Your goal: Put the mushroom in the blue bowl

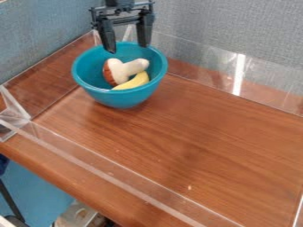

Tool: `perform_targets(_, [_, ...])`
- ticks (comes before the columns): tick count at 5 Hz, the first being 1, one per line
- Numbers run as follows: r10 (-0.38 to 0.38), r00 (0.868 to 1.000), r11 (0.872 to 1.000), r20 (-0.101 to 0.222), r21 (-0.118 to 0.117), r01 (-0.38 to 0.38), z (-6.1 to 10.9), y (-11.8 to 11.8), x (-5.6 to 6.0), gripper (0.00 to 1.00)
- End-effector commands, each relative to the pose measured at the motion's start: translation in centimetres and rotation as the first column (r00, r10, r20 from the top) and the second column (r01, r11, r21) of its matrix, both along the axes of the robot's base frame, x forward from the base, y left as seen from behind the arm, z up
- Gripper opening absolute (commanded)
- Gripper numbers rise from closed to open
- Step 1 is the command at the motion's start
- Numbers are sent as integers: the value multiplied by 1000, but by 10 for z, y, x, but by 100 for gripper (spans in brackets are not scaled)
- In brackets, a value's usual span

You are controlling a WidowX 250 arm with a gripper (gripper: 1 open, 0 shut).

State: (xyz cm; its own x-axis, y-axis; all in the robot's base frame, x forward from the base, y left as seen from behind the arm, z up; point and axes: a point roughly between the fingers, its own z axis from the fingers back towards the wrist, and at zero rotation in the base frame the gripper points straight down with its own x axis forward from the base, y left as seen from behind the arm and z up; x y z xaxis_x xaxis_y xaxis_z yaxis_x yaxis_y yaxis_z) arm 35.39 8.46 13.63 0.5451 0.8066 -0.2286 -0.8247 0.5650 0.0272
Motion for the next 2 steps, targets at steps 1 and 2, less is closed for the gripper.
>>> perform_targets(1, [-78, 991, 996, 107, 43, 74, 38, -28, -9, 100])
perform_targets(2, [-165, 978, 986, 124, 49, 160, 44, -61, -16, 100])
